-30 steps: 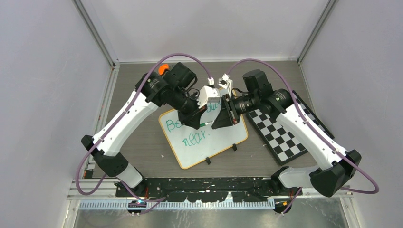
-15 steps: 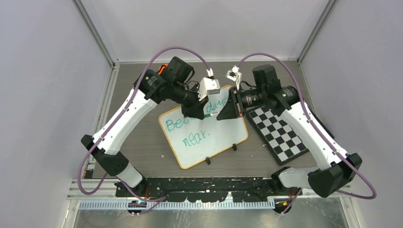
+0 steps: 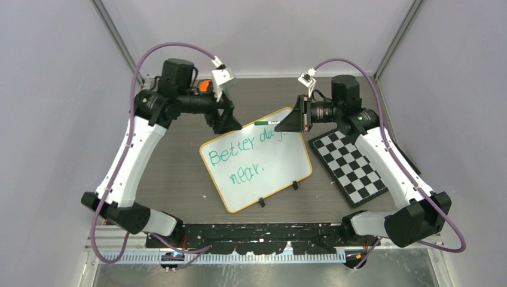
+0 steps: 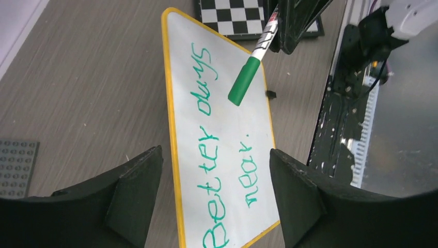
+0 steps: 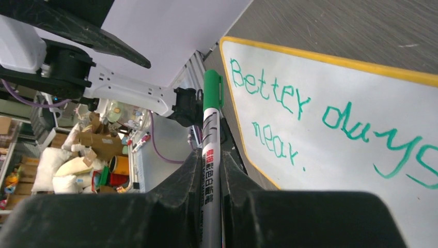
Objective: Write a sentence on the whiteboard
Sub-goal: Close the whiteboard marker at the center of the board.
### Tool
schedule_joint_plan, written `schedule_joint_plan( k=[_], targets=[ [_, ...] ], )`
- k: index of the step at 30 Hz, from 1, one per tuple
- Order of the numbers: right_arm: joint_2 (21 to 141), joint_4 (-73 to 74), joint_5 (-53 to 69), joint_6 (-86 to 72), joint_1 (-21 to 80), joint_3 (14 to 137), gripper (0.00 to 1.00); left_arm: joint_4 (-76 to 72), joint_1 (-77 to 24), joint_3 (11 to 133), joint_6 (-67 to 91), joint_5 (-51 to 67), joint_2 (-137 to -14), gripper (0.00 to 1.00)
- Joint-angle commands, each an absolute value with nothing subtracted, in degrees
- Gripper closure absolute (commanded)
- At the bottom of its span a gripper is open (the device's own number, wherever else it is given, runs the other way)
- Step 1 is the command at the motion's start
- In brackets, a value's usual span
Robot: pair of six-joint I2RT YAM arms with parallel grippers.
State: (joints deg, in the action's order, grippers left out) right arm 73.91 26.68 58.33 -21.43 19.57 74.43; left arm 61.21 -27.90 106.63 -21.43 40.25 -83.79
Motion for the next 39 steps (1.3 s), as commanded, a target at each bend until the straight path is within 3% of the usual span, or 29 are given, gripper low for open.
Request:
schedule_joint_plan(
  k=[1, 8, 13, 18, 29, 36, 39],
  targets=[
    [73.4, 12.4, 62.6, -33.2, 19.5, 73.3, 1.00, 48.3, -23.4, 99.0, -11.9, 51.0, -77.3, 0.22],
    [73.1, -10.1, 65.7, -54.5, 19.6, 68.3, 1.00, 33.7, -20.9, 90.4, 2.5, 61.9, -76.2, 0.21],
    [72.5, -11.3, 65.9, -56.5, 19.9, 67.6, 1.00, 19.7, -20.9, 85.7, 16.8, 68.5, -77.0, 0.21],
    [72.7, -11.2, 65.8, -57.1, 21.7, 67.4, 1.00, 11.6, -21.0, 83.1, 24.1, 67.8, -77.3, 0.22],
    [73.7, -10.1, 65.3, -56.9, 23.3, 68.0, 1.00, 8.7, -21.8, 81.4, 26.5, 67.9, -76.7, 0.47],
    [73.9, -7.9, 64.7, -55.2, 23.4, 68.9, 1.00, 8.9, -22.2, 80.2, 25.9, 68.8, -76.2, 0.52],
    [73.9, -7.0, 64.7, -54.5, 23.4, 69.0, 1.00, 9.1, -22.3, 79.2, 25.5, 68.8, -75.6, 0.66]
  ],
)
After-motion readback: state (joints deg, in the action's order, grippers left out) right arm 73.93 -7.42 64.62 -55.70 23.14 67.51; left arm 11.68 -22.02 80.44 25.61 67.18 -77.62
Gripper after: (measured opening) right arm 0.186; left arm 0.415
